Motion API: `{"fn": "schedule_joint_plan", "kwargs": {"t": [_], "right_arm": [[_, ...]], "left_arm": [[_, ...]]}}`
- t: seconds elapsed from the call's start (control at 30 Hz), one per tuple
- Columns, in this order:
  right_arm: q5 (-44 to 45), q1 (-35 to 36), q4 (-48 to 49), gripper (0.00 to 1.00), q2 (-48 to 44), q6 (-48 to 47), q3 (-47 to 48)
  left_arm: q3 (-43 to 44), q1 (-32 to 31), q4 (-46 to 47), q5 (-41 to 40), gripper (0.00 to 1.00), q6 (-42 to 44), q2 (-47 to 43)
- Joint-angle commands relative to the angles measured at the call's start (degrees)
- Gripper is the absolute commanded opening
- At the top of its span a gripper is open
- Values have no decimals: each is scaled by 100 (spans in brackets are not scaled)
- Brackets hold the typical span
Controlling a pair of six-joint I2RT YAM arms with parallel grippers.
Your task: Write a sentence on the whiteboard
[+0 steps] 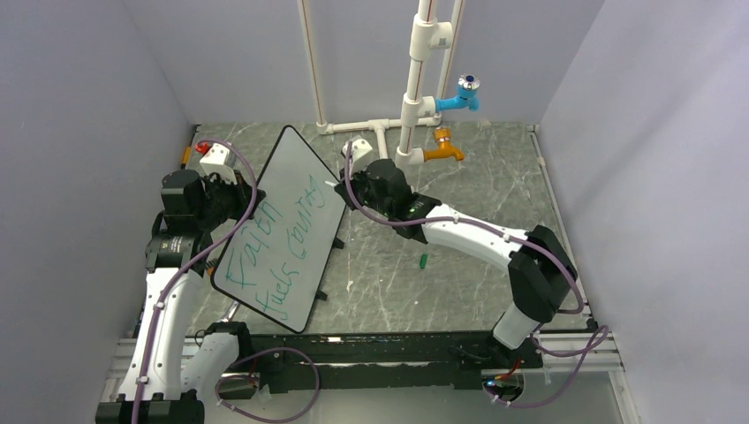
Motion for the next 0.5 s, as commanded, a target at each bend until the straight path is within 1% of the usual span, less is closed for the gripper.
{"fn": "schedule_joint_plan", "kwargs": {"t": [0.0,0.23,0.27,0.47], "right_arm": [[-25,-211,151,0,269,106,531],[-237,-319,119,0,755,191,1029],[-376,-325,116,0,827,207,1086],[-527,-329,137,0,997,301,1152]], "left_arm": [[-394,-93,-778,-172,0,769,88],[-385,-93,-783,-191,0,771,95],[-385,-93,-782,-190,0,768,91],[-386,-92,-780,-178,0,770,82]]}}
